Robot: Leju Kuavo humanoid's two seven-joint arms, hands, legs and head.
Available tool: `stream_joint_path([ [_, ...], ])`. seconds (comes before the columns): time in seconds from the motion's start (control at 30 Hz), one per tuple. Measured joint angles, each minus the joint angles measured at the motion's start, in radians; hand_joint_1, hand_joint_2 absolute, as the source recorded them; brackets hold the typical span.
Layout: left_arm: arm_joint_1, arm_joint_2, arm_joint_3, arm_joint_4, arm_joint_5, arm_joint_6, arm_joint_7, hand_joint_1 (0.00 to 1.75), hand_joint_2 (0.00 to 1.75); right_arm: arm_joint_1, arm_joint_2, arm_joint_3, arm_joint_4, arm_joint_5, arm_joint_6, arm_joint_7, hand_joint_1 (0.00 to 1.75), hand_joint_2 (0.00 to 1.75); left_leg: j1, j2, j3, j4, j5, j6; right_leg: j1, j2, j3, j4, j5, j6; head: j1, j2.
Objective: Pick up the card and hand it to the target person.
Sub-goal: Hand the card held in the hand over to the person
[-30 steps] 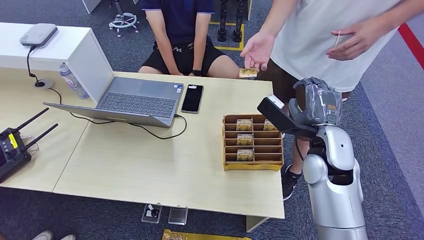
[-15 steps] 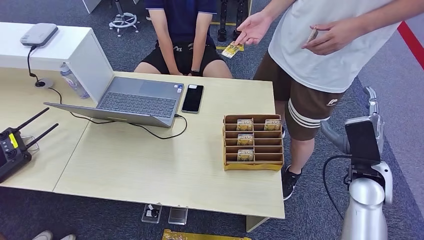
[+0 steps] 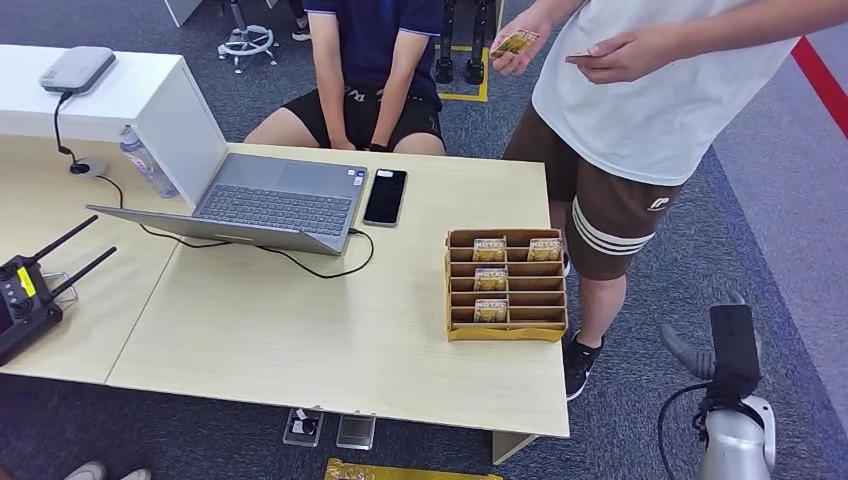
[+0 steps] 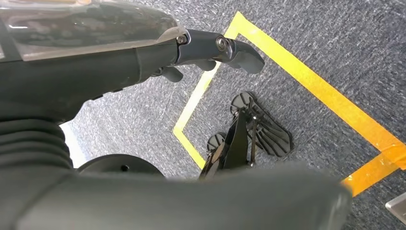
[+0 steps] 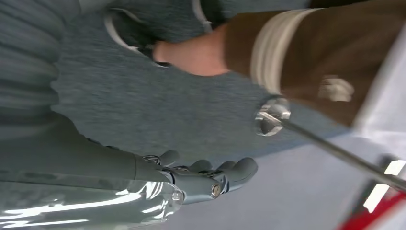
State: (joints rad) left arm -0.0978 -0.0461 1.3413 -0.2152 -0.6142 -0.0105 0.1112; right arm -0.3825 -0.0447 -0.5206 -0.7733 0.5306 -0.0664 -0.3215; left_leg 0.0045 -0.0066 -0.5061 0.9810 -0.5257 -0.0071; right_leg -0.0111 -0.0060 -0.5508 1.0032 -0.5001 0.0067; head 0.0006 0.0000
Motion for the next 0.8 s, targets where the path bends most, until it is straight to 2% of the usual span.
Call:
stream_joint_path([
  [0.13,0.0,-0.002,0.0,0.0,-0.007,0.012,0.006,0.0,0.0,0.013,-0.028,-0.052,0.189,0.037,-0.05,0.036,0.0,1.75,0.0,0.0,0.0,0.0,0.0,0.0,0.0,0.0,-0.001,0.0,0.0,0.0,0.0,0.0],
  [0.27,0.0,-0.002,0.0,0.0,-0.019,0.03,0.006,0.0,1.75,0.05,-0.042,-0.082,0.313,0.067,-0.078,0.104,0.0,1.75,0.0,0.0,0.0,-0.001,0.0,0.0,0.0,0.0,-0.001,0.0,0.0,0.0,-0.001,0.0],
  [0.43,0.0,-0.006,-0.001,0.0,-0.031,0.087,-0.04,0.0,1.75,0.121,-0.043,-0.095,0.42,0.123,-0.065,0.216,0.0,1.75,0.0,0.0,-0.001,-0.001,0.0,0.0,0.0,0.0,-0.001,0.0,0.0,0.0,-0.001,0.0],
  [0.6,-0.002,-0.014,-0.001,0.0,-0.026,0.154,-0.095,0.0,1.75,0.2,-0.025,-0.071,0.486,0.266,-0.009,0.31,0.0,1.75,0.0,0.0,-0.001,-0.001,0.0,0.0,0.0,0.0,-0.001,0.0,-0.001,0.0,-0.001,0.0],
  [0.7,-0.004,-0.024,0.0,0.0,-0.014,0.234,-0.133,0.0,1.75,0.236,-0.003,-0.035,0.511,0.336,0.03,0.353,0.0,1.75,0.0,0.0,-0.001,-0.001,0.0,0.0,0.0,0.0,-0.001,0.0,-0.001,0.0,0.0,0.0],
  [0.8,-0.007,-0.036,0.001,-0.001,-0.016,0.327,-0.16,0.0,1.75,0.265,0.018,-0.013,0.528,0.353,0.051,0.373,0.0,1.75,0.0,0.0,-0.001,-0.001,0.0,0.0,0.0,0.0,-0.001,0.0,-0.001,0.0,-0.001,0.0],
])
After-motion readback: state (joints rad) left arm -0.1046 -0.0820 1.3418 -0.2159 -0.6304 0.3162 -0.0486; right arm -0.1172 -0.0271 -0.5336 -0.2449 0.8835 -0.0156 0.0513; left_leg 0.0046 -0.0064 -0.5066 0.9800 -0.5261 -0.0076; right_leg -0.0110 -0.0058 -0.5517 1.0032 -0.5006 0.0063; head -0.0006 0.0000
